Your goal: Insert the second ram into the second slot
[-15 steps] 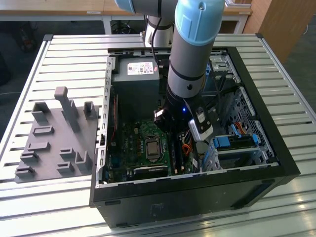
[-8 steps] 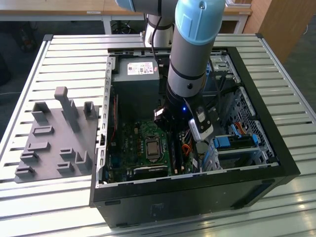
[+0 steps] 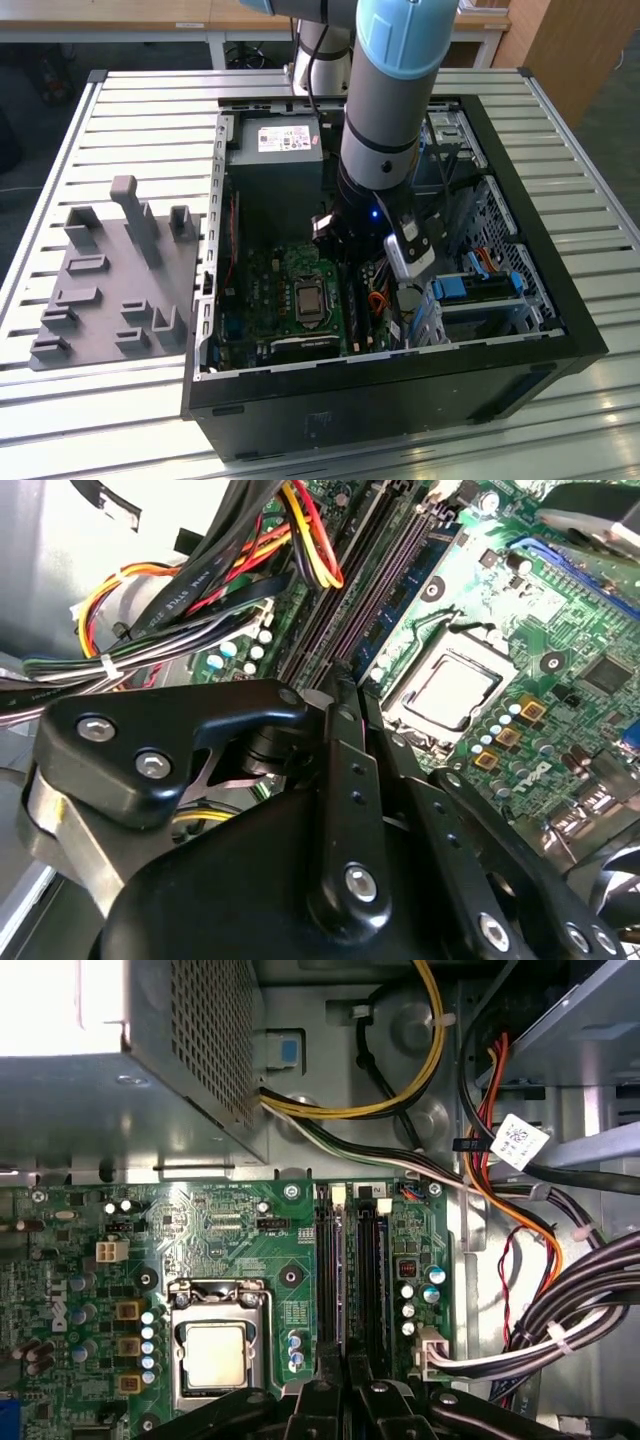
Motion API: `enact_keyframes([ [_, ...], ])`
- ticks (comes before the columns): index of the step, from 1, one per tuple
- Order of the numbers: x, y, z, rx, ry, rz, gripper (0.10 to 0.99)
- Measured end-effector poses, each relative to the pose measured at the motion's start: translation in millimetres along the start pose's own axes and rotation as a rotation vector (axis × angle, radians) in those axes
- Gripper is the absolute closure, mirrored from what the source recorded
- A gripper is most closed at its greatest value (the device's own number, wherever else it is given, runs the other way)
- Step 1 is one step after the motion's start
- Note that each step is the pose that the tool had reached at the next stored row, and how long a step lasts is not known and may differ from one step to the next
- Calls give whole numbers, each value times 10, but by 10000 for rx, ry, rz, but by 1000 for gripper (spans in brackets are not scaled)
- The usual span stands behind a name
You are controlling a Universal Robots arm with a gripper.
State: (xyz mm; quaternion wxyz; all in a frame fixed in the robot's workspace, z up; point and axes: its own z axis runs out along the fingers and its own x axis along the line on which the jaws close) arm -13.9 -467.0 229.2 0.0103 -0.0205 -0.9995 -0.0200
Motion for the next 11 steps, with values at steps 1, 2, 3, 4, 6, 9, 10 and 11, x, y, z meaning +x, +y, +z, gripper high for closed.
enact_keyframes([
  [1, 0, 0, 0, 2, 4, -84, 949],
  [2, 0, 0, -1, 6, 8, -197, 949],
  [3, 0, 0, -1, 12, 14, -311, 949],
  [4, -1, 0, 2, 38, 20, -364, 949],
  [6, -2, -1, 11, 142, 25, -376, 949],
  [9, -1, -1, 21, 235, 24, -364, 949],
  [10, -1, -1, 21, 235, 24, -363, 949],
  [11, -1, -1, 21, 236, 24, -363, 949],
])
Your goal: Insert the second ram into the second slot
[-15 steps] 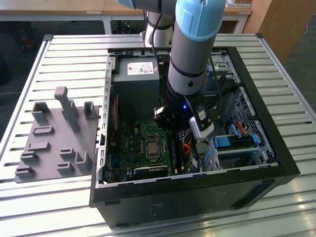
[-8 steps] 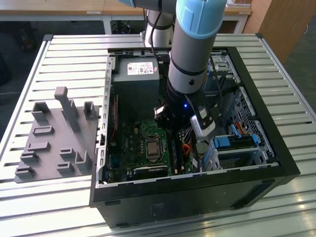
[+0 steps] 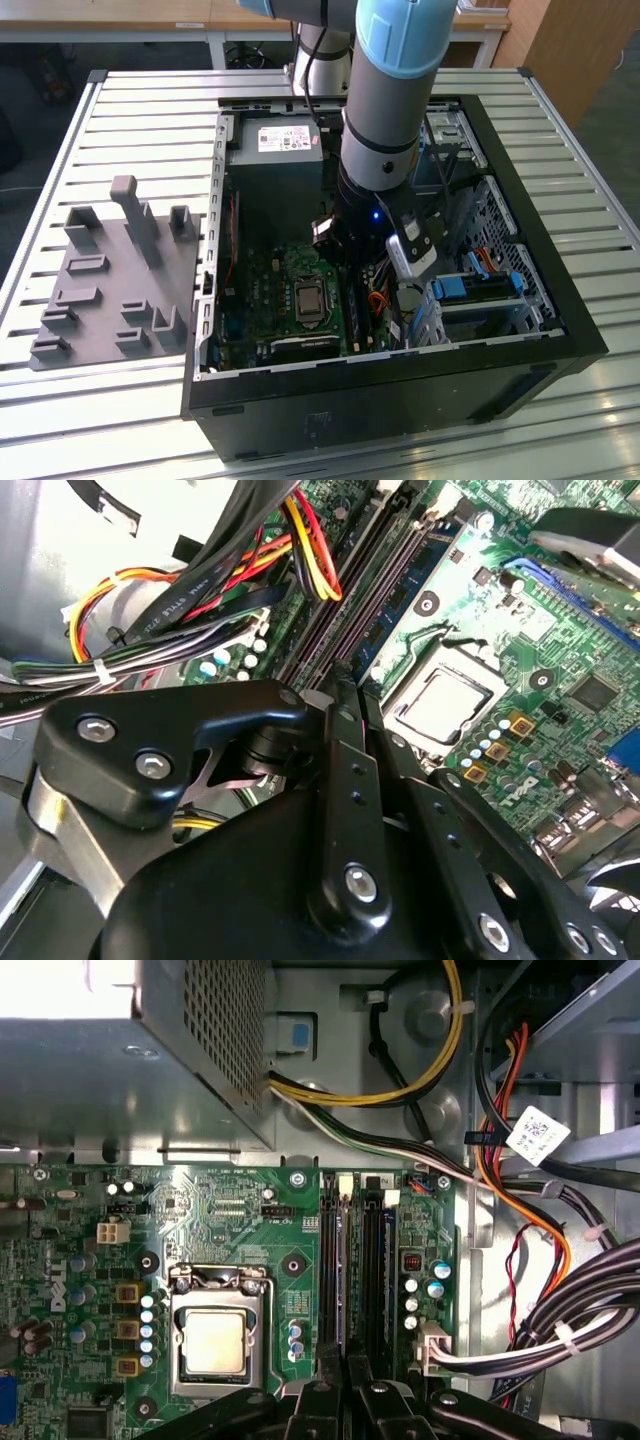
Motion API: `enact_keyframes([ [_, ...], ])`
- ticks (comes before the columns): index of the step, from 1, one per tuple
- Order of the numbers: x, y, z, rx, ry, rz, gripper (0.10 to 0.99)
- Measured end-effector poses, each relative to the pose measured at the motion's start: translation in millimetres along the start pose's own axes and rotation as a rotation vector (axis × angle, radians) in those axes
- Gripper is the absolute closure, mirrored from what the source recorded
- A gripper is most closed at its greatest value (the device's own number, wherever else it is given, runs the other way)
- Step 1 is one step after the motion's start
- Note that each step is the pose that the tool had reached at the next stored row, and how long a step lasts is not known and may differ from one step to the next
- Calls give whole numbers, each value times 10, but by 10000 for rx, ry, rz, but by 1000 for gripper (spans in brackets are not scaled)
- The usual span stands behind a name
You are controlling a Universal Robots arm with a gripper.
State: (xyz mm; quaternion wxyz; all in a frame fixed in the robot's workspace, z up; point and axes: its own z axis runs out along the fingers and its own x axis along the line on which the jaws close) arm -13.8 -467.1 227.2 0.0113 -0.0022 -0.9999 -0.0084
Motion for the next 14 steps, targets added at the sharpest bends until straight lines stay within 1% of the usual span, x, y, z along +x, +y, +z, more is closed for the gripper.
enact_keyframes([
  [4, -13, 1, 2, -1, 0, -1, 949],
  [7, -15, 4, 6, 56, 14, 2, 949],
  [9, -14, 4, 7, 77, 25, 3, 949],
  [14, -15, 6, 11, 76, 30, 3, 949],
])
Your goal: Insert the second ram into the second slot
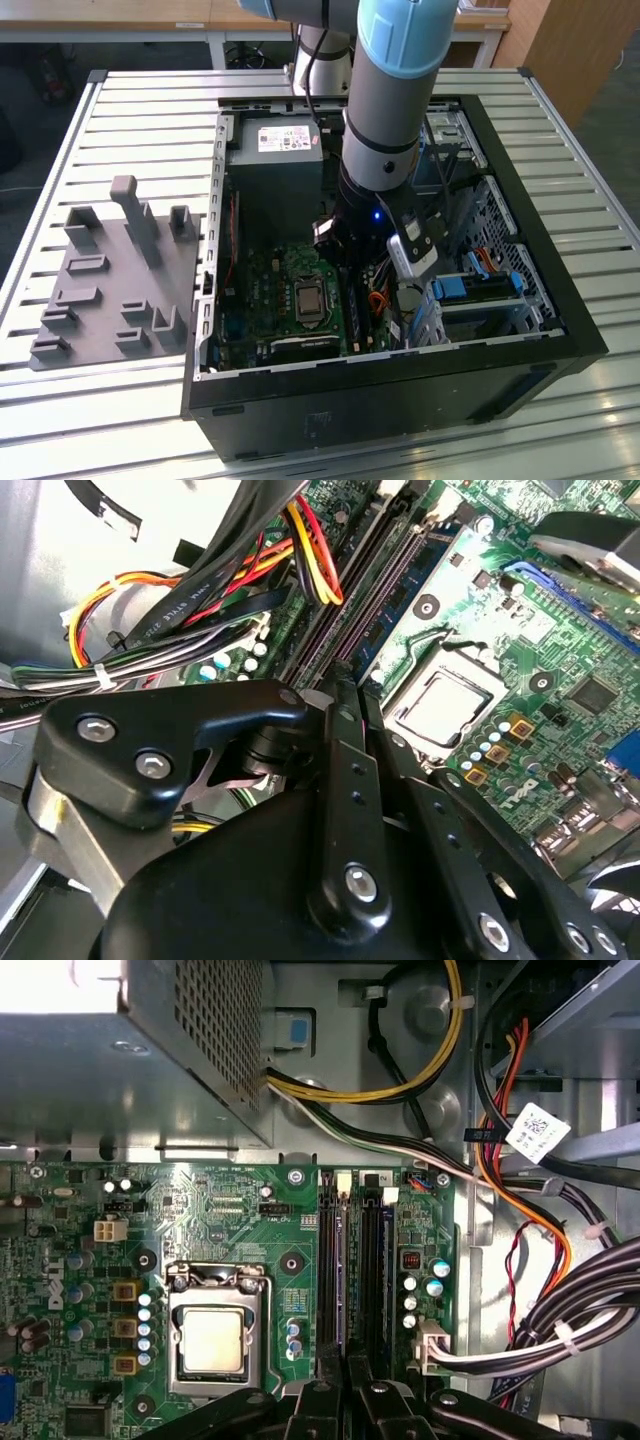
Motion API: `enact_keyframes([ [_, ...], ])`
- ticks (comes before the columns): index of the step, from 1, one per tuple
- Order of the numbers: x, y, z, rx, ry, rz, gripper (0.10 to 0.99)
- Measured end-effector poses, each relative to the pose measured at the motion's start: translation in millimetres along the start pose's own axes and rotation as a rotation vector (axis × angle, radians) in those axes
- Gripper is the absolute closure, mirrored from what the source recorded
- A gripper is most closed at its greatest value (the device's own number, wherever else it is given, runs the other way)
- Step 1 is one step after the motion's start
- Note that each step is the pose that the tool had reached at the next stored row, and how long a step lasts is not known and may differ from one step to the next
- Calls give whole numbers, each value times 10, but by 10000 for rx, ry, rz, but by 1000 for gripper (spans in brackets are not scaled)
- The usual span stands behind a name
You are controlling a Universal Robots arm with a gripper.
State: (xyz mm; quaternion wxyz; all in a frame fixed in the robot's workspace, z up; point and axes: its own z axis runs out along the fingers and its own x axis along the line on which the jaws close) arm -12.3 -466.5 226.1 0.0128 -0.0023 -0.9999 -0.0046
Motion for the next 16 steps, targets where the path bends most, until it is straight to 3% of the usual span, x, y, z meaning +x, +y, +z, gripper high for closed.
enact_keyframes([
  [16, -1, 22, 43, 0, 19, 0, 949],
])
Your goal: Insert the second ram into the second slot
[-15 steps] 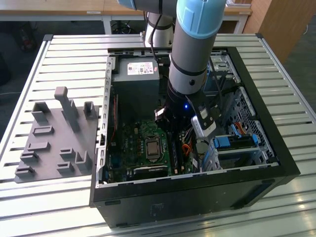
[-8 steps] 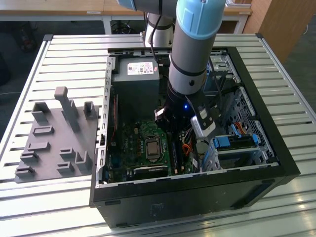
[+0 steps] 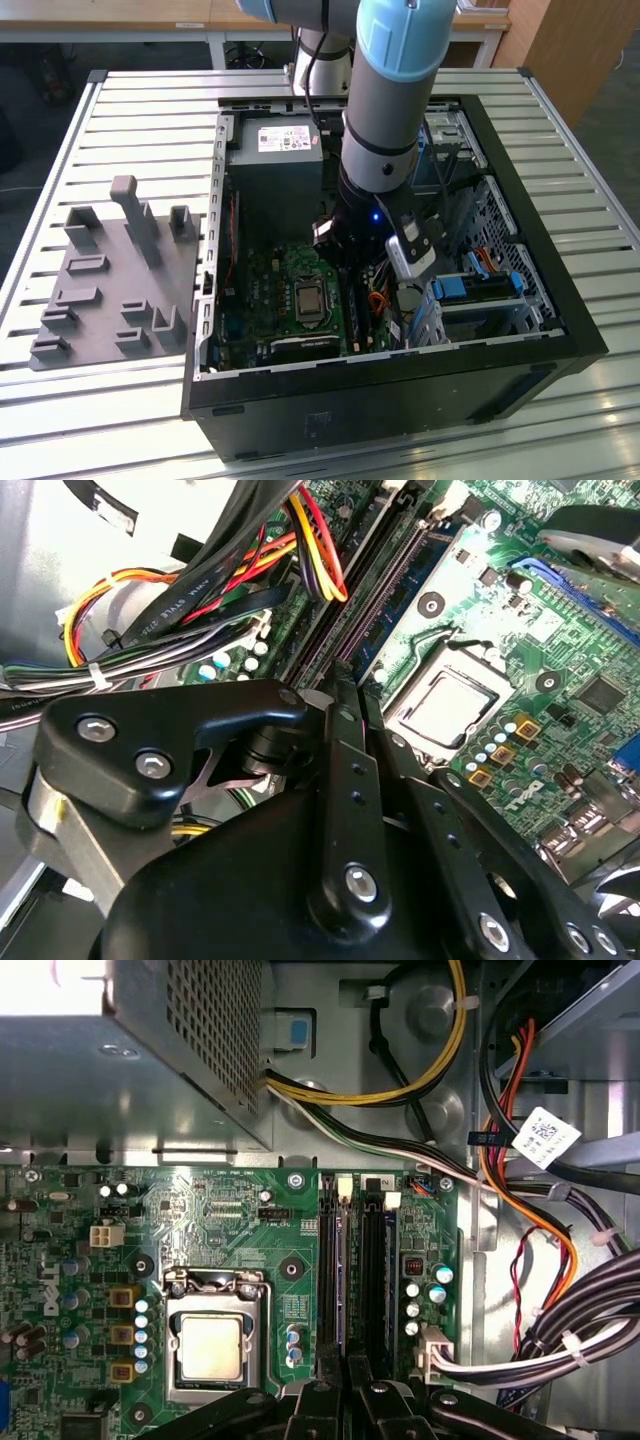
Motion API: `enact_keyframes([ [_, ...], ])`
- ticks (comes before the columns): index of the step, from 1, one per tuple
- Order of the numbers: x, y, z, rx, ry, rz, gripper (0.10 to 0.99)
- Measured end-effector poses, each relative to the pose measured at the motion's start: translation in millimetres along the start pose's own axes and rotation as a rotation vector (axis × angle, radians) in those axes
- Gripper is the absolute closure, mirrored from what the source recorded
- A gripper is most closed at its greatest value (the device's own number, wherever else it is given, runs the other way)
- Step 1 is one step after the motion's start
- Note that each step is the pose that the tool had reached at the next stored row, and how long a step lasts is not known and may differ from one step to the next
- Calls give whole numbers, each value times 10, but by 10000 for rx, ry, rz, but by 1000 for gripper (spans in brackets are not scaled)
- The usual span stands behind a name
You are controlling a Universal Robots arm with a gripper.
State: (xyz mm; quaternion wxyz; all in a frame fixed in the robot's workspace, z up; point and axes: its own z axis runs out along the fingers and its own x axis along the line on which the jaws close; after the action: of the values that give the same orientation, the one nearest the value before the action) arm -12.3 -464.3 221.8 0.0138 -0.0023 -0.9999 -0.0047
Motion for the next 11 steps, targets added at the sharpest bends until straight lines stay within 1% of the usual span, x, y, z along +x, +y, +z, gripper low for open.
enact_keyframes([
  [11, 1, 1, 27, 1, 33, 1, 949],
])
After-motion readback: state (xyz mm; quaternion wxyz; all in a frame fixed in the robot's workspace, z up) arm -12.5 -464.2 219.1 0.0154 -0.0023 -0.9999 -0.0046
